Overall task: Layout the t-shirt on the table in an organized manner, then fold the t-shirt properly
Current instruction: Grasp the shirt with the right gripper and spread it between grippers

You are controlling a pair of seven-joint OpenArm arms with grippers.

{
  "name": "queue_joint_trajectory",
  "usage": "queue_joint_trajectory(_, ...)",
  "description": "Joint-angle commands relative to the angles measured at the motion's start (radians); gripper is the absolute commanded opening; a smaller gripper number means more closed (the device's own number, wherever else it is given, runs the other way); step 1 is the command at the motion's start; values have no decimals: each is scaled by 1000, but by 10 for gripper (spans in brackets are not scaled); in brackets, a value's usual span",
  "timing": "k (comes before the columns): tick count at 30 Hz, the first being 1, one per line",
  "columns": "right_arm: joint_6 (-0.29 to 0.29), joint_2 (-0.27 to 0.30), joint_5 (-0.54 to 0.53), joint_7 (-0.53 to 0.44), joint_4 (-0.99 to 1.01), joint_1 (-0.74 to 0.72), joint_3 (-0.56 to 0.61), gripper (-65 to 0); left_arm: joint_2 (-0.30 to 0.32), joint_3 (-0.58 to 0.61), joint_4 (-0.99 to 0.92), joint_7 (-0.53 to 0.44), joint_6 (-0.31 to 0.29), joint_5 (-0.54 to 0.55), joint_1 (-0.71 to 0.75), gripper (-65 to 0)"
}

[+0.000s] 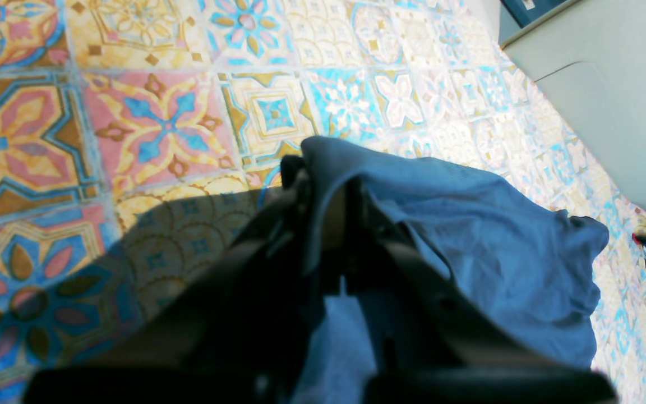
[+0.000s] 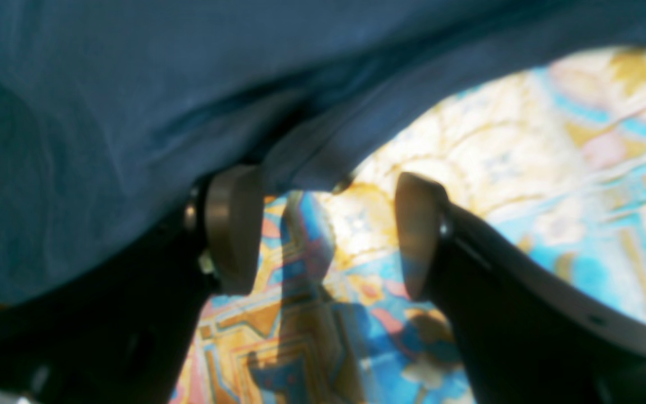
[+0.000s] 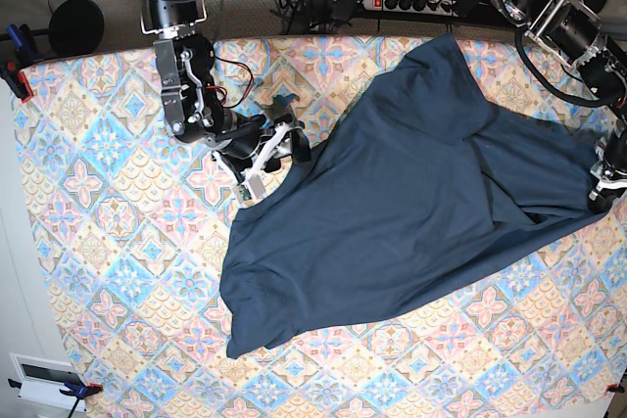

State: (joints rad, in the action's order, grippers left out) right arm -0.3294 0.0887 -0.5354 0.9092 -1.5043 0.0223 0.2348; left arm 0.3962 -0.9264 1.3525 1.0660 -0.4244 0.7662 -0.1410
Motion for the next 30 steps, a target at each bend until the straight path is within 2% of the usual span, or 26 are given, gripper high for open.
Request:
queue_joint_trajectory(1,-9,3,-18,-25,-12,-18,-2,-289,27,-4,20,-23,-9,23,-16,-650)
queue_joint_trajectory(7,-9,1,-18,-25,49,-20,1,-290,25,-4,20,-23,-9,23,-16,-650)
queue_joint_trajectory(11,-9,-40,-18,-25,81,-25,-2,-290,25,-4,20,-23,-9,23,-16,-650)
queue_joint_trajectory(16,-9,-65,-13,-25,100,-26,-2,-290,25,-4,20,-23,-9,23,-16,-650)
queue_joint_trajectory(23,-9,-66,-15,-25,133,-26,-2,-296,25,-4,20,-23,-9,23,-16,-650)
queue_joint_trajectory(26,-9,-68,-15,-25,153,-26,-2,-369,23,-4,20,-23,-11,25,-16,-650)
queue_joint_trajectory(30,-9,-68,-12,-26,186,-26,-2,-557,22,-4,20,-23,-11,25,-16,-650)
